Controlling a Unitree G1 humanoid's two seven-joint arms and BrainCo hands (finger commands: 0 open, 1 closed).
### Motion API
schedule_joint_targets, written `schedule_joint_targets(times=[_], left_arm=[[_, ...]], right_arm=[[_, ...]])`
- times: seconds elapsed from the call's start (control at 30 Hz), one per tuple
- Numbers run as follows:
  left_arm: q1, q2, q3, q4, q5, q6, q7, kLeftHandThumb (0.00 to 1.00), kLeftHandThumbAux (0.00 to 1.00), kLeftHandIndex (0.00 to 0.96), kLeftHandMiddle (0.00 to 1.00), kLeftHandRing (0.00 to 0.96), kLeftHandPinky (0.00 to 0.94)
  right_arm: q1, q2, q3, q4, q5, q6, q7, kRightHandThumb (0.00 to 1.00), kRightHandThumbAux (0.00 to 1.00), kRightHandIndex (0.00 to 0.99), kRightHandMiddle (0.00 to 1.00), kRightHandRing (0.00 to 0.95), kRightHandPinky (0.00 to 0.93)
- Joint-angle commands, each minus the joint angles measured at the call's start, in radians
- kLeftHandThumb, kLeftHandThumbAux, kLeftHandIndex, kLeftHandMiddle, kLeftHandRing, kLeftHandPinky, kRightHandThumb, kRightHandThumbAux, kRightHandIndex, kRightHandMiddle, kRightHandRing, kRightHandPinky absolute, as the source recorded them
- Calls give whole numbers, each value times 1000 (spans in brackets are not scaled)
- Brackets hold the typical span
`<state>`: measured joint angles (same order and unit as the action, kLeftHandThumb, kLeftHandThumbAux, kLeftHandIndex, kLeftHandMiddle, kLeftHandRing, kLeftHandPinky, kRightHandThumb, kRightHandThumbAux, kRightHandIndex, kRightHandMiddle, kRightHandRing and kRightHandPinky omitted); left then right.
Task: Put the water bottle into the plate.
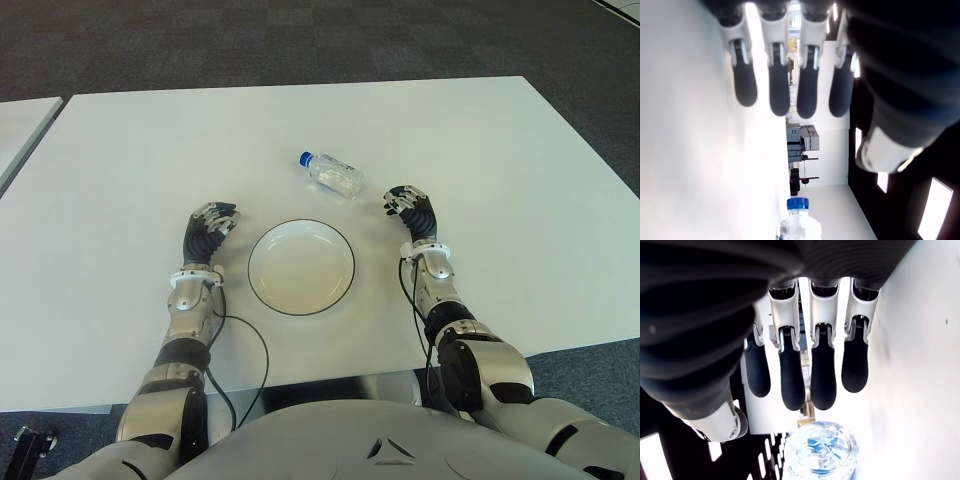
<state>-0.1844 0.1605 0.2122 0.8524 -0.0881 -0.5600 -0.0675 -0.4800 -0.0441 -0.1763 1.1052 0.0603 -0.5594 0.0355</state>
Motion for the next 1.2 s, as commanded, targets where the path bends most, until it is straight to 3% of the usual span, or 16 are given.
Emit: schedule_joint_targets(times=[0.03, 0.4, 0.67, 0.97, 1.2], left_arm=[[14, -6, -8, 39, 3, 35, -8, 698, 723, 413, 357, 350, 366], [10, -10, -12, 45, 8, 22, -3, 700, 722, 413, 359, 344, 354], [14, -17, -17, 40, 16, 14, 9, 701, 722, 412, 361, 346, 356], [13, -32, -25, 29, 21, 30, 22, 701, 722, 413, 360, 343, 358], [9, -43, -30, 36, 19, 19, 35, 701, 722, 412, 352, 339, 352]], right_arm=[[14, 0, 2, 19, -1, 39, -4, 705, 733, 427, 501, 525, 526], [10, -10, 1, 19, 0, 35, 8, 704, 733, 428, 500, 523, 519], [-11, -33, 11, 19, -31, 40, -46, 705, 733, 427, 496, 509, 512], [-133, -83, 67, -65, -123, 112, -170, 706, 732, 426, 494, 499, 492], [-195, -125, 141, -104, -213, 137, -189, 698, 734, 421, 481, 473, 465]])
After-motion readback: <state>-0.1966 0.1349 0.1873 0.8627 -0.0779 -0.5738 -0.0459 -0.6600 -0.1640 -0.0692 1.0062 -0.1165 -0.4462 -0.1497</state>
